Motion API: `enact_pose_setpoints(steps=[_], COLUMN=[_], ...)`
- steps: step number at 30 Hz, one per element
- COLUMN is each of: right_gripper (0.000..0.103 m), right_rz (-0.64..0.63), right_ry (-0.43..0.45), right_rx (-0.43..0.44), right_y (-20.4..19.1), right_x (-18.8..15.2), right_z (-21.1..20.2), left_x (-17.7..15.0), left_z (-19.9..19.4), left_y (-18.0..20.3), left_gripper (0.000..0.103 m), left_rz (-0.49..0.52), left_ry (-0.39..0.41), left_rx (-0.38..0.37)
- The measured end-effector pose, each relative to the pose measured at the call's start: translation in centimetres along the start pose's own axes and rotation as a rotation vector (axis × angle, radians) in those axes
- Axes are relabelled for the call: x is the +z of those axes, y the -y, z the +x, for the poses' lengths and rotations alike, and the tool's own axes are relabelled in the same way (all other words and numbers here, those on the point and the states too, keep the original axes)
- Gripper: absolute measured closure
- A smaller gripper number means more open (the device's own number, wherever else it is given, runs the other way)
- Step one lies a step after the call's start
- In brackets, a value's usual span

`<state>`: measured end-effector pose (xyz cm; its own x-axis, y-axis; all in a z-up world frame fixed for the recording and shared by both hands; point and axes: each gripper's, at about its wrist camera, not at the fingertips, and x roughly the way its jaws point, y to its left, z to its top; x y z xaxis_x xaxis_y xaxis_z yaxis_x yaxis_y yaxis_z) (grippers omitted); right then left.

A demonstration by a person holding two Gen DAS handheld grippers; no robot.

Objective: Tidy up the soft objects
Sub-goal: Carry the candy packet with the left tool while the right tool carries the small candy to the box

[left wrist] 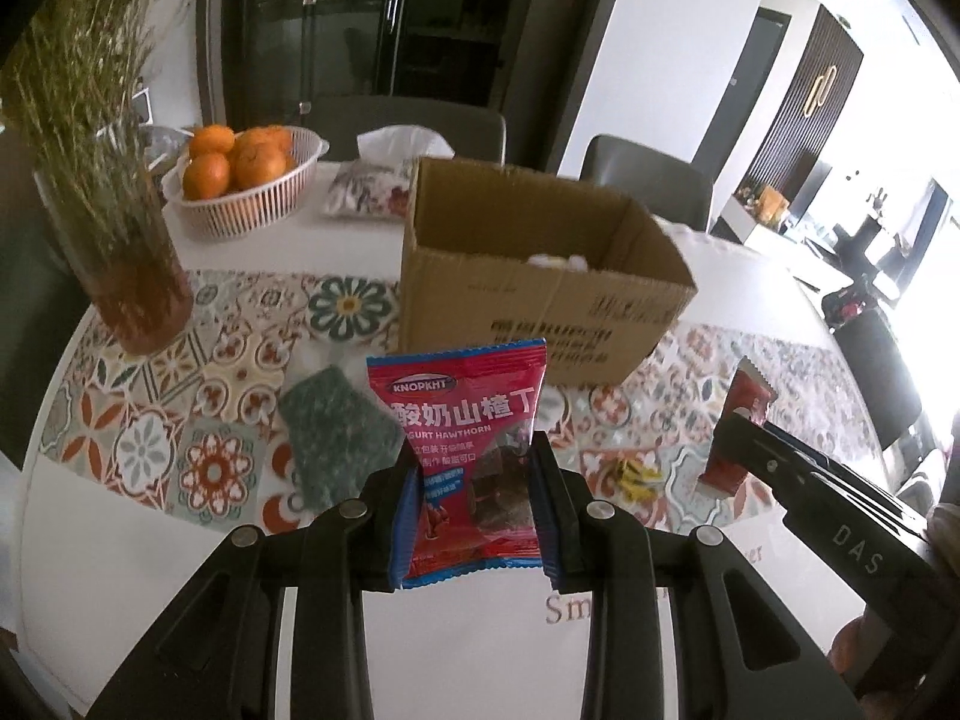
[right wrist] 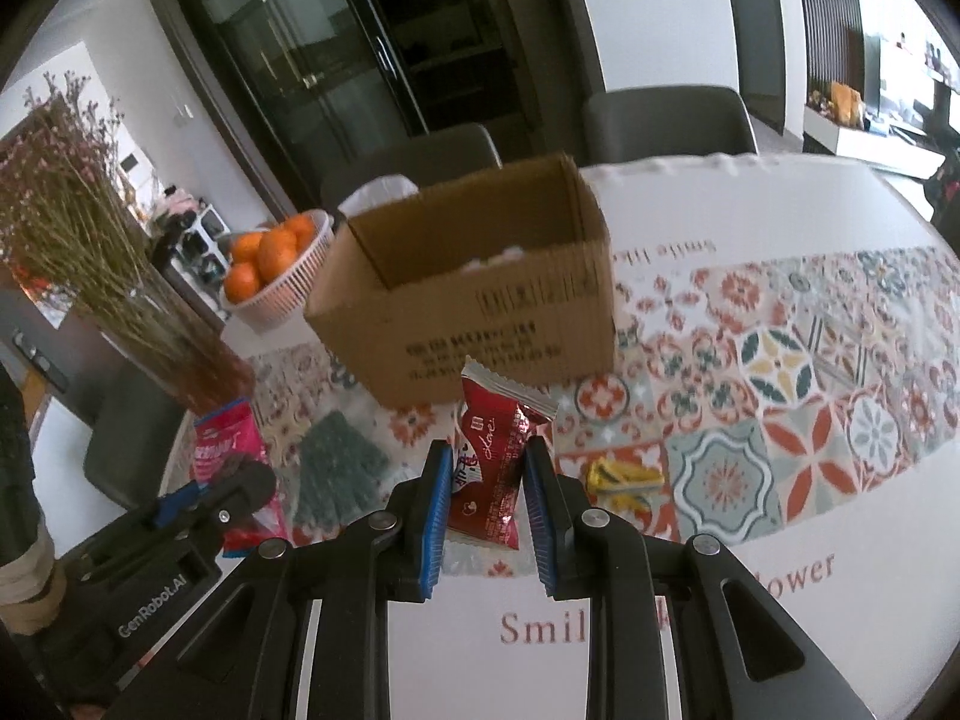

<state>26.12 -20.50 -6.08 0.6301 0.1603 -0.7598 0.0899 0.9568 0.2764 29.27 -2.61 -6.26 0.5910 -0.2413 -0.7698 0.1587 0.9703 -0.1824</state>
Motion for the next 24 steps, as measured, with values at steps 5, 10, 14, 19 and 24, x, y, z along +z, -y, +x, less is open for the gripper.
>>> enact_pose_setpoints(steps=[5,10,14,19,24], right_gripper=[0.077,0.077,0.077,0.077,0.077], right_rz=[-0.011,-0.019,-0.021,-0.025,-0.037], right_ry=[0.047,0.087,0.113,0.141,0.154], right_rx=[0.010,0.020,0.034,0.034,0.031], right_y=[-0.3,-0.6,-0.6,-0.5,-0.6], right_x=[1.7,3.5,5.0,6.7,8.4], right_z=[-0.6,-0.9,-1.1,-1.0,-0.4], left_x=[1.7,3.3,4.7,6.4,8.0], left_z=[-0.4,-0.5,-0.7,-0.2,0.5], left_y=[0.4,0.8,1.3,1.7,2.1], left_gripper=[0.070,0.071,0.071,0.071,0.071], left_rz=[0.006,0.007,0.020,0.025,0.038], left_ry=[0.039,0.071,0.095,0.105,0.111], left_rx=[-0.004,-0.013,-0.017,-0.026,-0.027])
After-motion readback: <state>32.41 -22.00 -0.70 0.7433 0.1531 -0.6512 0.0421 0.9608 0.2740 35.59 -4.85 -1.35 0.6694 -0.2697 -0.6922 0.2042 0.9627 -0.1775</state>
